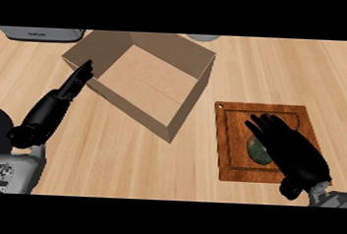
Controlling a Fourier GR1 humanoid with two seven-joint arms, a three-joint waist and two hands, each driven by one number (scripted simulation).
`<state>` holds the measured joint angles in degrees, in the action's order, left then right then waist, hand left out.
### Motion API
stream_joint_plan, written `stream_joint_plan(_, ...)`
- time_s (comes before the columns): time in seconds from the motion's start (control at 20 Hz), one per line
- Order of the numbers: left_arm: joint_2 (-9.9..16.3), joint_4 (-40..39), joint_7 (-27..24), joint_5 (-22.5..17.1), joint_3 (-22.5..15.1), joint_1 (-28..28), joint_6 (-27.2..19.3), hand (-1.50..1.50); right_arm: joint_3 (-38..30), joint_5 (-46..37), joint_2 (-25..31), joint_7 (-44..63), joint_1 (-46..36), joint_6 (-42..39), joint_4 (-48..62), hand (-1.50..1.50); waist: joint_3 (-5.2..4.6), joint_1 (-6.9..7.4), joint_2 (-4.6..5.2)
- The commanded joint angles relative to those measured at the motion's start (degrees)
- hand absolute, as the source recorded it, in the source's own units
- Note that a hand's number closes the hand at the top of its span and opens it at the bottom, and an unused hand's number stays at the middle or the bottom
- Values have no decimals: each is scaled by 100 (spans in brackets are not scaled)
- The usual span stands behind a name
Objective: Pick the squash from the cutting board and place it in the cardboard box
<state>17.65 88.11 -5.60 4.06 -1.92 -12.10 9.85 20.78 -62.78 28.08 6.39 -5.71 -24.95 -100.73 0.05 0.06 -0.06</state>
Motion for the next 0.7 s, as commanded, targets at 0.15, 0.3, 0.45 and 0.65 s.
stream_joint_plan(0.15,-310,532,349,318,-64,350,-26,0,-126,-327,-342,-120,88,-275,-4,-150,-5,-2,0)
stream_joint_plan(0.3,-306,-204,-34,350,128,-19,80,0,-133,-686,-461,-72,-85,-46,296,-150,-6,-18,7)
stream_joint_plan(0.45,-352,144,175,280,144,116,225,0,-360,-815,-449,-357,-173,184,754,-150,-5,-4,5)
stream_joint_plan(0.65,-473,177,372,431,145,-128,129,0,-458,-873,-668,-591,-114,579,1329,-150,-5,-8,6)
